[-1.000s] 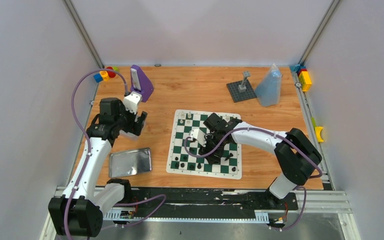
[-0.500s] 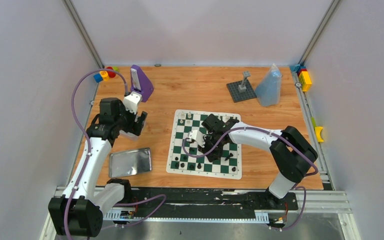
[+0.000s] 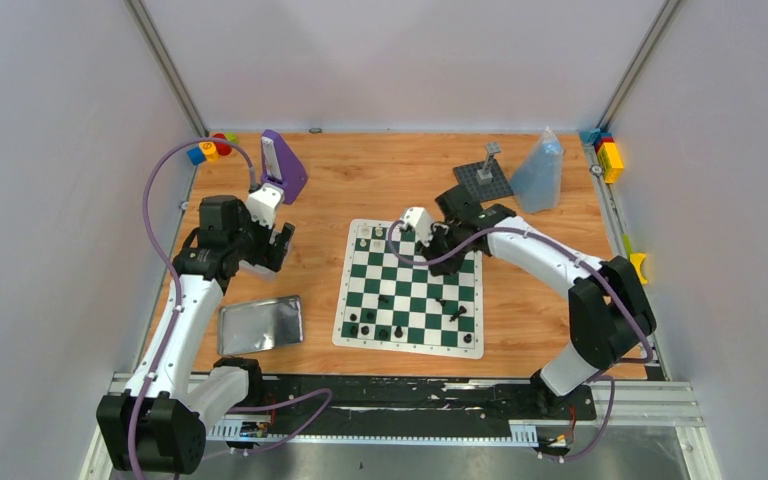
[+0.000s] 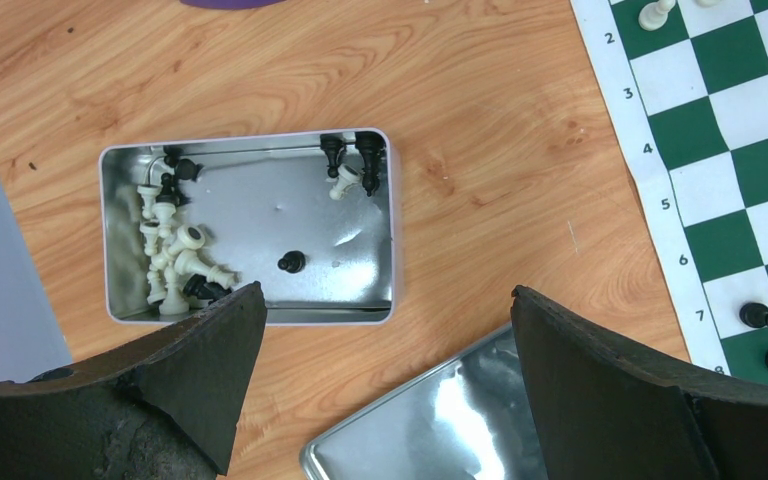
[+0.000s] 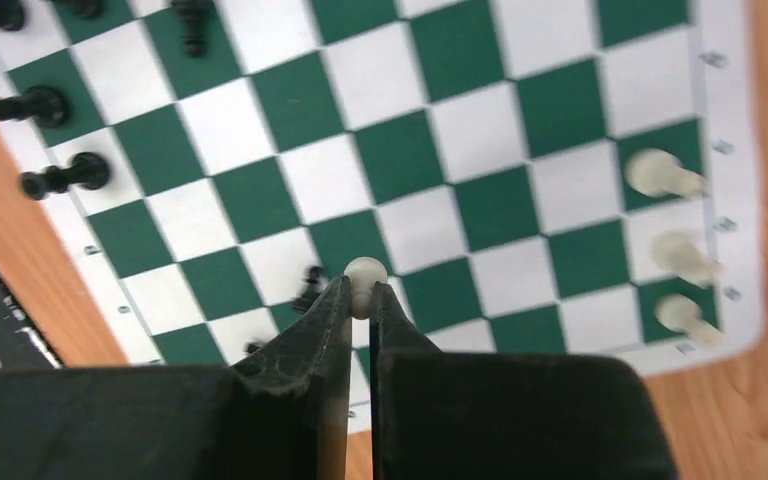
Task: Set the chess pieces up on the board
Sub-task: Pick up the chess piece from the chessboard, then place the chess piece on the chessboard.
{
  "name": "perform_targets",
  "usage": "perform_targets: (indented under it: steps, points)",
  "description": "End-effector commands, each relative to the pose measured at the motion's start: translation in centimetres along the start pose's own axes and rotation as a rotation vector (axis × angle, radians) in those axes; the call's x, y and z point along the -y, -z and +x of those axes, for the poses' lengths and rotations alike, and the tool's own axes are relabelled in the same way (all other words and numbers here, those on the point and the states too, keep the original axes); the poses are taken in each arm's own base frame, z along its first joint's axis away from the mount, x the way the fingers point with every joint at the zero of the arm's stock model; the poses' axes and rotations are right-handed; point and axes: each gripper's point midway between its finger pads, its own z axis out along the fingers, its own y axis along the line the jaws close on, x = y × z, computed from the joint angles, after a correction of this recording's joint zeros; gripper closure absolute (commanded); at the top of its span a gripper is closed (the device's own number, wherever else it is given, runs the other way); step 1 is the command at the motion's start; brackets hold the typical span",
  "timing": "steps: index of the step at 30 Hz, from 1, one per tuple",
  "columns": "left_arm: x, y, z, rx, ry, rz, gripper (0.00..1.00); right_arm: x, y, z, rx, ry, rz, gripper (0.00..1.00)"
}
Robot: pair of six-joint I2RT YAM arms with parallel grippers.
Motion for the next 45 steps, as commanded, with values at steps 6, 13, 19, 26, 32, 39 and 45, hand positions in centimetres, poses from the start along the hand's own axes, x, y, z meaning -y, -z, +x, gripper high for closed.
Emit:
perform_targets:
  steps: [6,13,19,26,32,39,45]
  points:
    - [-0.2,0.3,-0.6,0.038,-0.016,-0.001,0.00,9.5,3.5,2.2,0.005,-0.203,0.168,1.00]
    - [-0.2,0.2,-0.6,0.035,-0.015,-0.001,0.00,12.1,2.4,5.7,-0.051,-0.313,0.162,0.99]
    - [-0.2,0.2,-0.6,0.033,-0.015,-0.003,0.00,13.1,1.7,6.6,-0.049,-0.354,0.148,0.99]
    - [-0.2,0.1,-0.5,0.027,-0.014,-0.002,0.00,13.9,1.4,6.2,-0.036,-0.363,0.148,0.99]
    - [-0.2,0.1,-0.5,0.028,-0.015,-0.001,0.00,14.2,0.9,6.1,-0.037,-0.370,0.135,0.98]
    - [-0.2,0.1,-0.5,0.027,-0.014,-0.001,0.00,14.4,0.3,6.0,-0.035,-0.380,0.121,0.98]
    - [-0.3,0.1,-0.5,0.027,-0.017,-0.003,0.00,14.4,0.0,6.1,-0.038,-0.386,0.115,0.97]
